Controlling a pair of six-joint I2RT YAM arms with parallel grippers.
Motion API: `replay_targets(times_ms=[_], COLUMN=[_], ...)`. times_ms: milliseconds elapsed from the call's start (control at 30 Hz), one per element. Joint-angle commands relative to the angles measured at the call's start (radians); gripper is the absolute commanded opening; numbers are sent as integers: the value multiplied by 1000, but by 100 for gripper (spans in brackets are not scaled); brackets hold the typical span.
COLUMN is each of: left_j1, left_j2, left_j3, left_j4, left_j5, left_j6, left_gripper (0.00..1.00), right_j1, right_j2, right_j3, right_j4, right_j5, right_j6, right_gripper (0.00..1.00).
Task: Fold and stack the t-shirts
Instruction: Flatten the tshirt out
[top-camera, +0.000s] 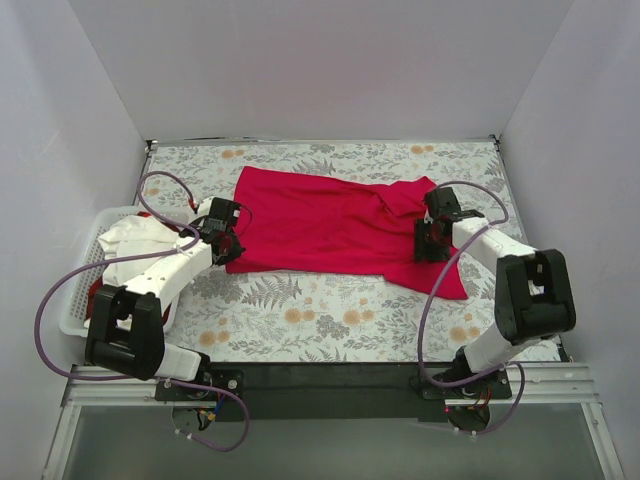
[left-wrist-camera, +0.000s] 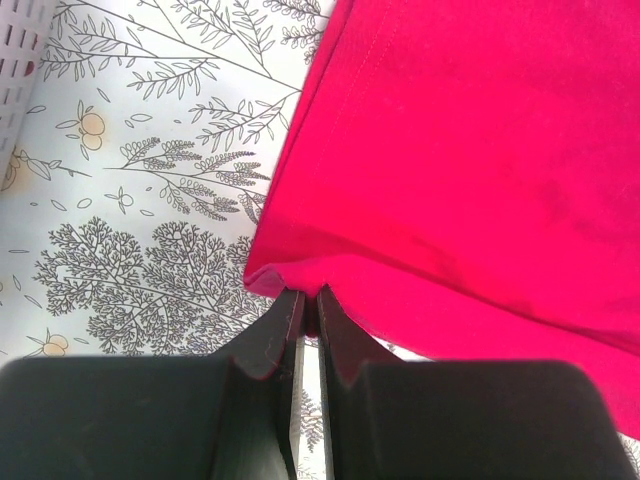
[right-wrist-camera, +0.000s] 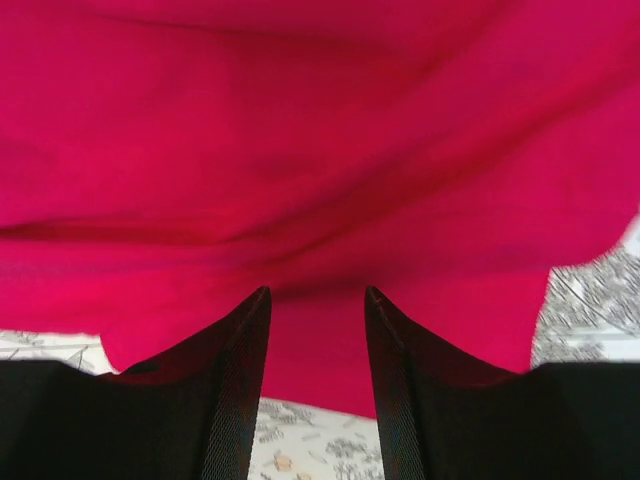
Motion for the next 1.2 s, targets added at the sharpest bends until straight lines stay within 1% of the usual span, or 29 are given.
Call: replay_targets(times_ms=[0,167,300,333,400,433,500,533,633,667,700,767,800,900,1000,1033,1167], left_j1=[6,22,42,45,51,52,52,52,52,52,52,52,52,52,52,52,52], left_j2=[1,68,142,178,218,253,284,301,314,312,308,289,283,251,243,237,223], left_j3=[-3,59,150,168,237,263,316,323,319,313,308,296,293,274,267,265,256], left_j4=[14,17,15,15,14,12,8,8,15,20,21,28,31,35,37,38,37], left_j5=[-48,-9,14,17,24,28,37,43,58,61,67,66,61,52,49,48,34], left_j6=[11,7,8,11,17,19,22,22,25,25,27,28,31,36,40,40,44], left_gripper=[0,0,0,0,0,0,0,0,0,0,0,0,0,0,0,0,0], right_j1=[-3,-3,-15,-26,-35,-35,-34,-32,-23,-21,-18,-17,-14,32,83,104,130], right_j2=[69,235,362,408,459,467,461,429,323,294,234,180,132,71,60,65,111], right_j3=[61,156,300,367,434,501,537,535,453,378,344,235,198,103,58,60,90], right_j4=[125,154,158,157,138,121,95,87,85,85,87,87,90,99,121,124,156], right_j5=[-75,-55,-32,-25,-14,3,5,8,40,46,49,44,38,6,57,78,86], right_j6=[7,-22,-54,-57,-66,-71,-85,-94,-112,-117,-119,-122,-123,-142,-175,-181,-218], right_gripper=[49,49,49,49,49,50,51,53,56,57,57,57,57,57,57,57,57])
